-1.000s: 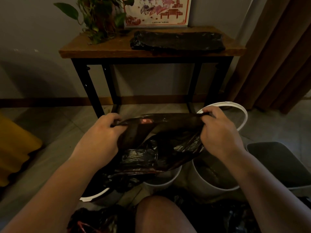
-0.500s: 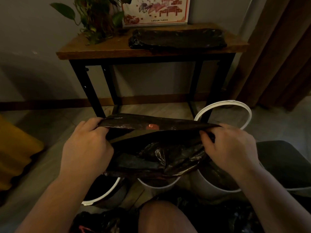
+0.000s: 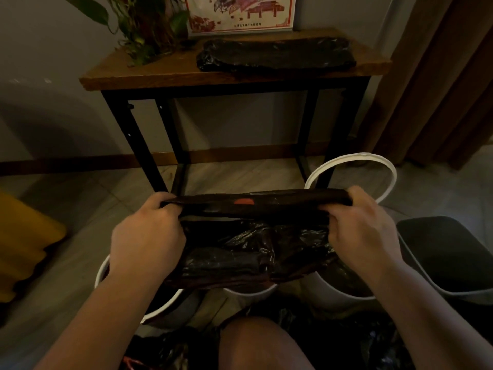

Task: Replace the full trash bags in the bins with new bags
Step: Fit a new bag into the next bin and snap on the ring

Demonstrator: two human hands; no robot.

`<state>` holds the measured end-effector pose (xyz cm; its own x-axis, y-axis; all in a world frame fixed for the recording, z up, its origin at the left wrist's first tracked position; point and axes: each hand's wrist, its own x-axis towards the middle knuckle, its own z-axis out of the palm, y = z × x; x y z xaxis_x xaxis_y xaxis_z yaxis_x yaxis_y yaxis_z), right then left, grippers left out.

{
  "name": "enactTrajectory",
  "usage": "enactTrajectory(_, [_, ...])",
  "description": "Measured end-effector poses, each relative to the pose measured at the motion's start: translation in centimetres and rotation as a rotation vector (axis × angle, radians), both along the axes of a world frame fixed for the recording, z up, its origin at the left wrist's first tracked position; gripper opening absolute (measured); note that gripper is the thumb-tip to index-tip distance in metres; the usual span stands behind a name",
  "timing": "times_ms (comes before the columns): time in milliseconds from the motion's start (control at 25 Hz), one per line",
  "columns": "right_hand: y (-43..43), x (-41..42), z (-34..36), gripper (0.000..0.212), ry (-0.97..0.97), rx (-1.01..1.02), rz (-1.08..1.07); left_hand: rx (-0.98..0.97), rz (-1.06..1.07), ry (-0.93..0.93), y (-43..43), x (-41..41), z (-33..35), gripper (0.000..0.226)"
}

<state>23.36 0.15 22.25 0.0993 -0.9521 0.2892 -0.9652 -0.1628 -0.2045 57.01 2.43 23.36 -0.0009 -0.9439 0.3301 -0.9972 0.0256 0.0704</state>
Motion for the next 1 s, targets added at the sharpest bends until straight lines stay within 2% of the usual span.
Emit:
enactTrajectory(80, [-0.1, 0.0, -0.1, 0.036, -0.039, 0.037, 0.009, 0.009, -0.006, -0.015, 0.0, -0.4, -0.1, 0.021])
enactTrajectory(200, [-0.3, -0.2, -0.4, 0.04, -0.076, 0.048, 0.002, 0.086, -0.083, -0.057, 0.1, -0.6, 0.0, 0.039])
enactTrajectory(280, [-0.4, -0.7, -0.5, 0.041, -0.091, 0.063, 0.005, 0.101, -0.076, -0.08, 0.1, -0.5, 0.0, 0.032])
enactTrajectory(440, [-0.7, -0.6, -0.9, 0.022, -0.031, 0.054, -0.002, -0.036, 0.011, -0.071, 0.0, -0.4, -0.1, 0.007])
enactTrajectory(560, [-0.4, 0.1, -0.9, 0.007, -0.006, -0.031, -0.038, -0.109, -0.025, -0.084, -0.3, -0.1, -0.6, 0.017])
enactTrajectory(640, [-0.3, 0.3, -0.9, 0.008, 0.041, -0.076, -0.025, -0.054, -0.047, -0.095, -0.4, 0.1, -0.9, 0.027])
enactTrajectory(800, [-0.2, 0.3, -1.0, 0.014, 0.077, -0.07, -0.004, -0.019, -0.055, -0.011, -0.5, 0.4, -0.9, 0.03])
enactTrajectory(1000, [-0.1, 0.1, -1.8, 0.016, -0.033, 0.035, -0.073, 0.082, -0.002, 0.079, -0.1, 0.1, -1.5, 0.024])
